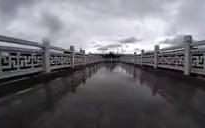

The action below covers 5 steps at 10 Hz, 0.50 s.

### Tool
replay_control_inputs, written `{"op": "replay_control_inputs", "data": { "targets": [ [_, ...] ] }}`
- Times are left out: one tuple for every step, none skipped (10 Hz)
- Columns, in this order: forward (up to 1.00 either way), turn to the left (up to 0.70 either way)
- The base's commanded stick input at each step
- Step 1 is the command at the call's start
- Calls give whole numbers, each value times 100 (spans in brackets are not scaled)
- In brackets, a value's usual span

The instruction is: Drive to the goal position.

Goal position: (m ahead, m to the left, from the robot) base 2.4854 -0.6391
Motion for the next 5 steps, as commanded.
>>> {"op": "replay_control_inputs", "data": {
  "targets": [
    [45,0],
    [45,0],
    [45,0],
    [45,0],
    [45,0]
  ]
}}
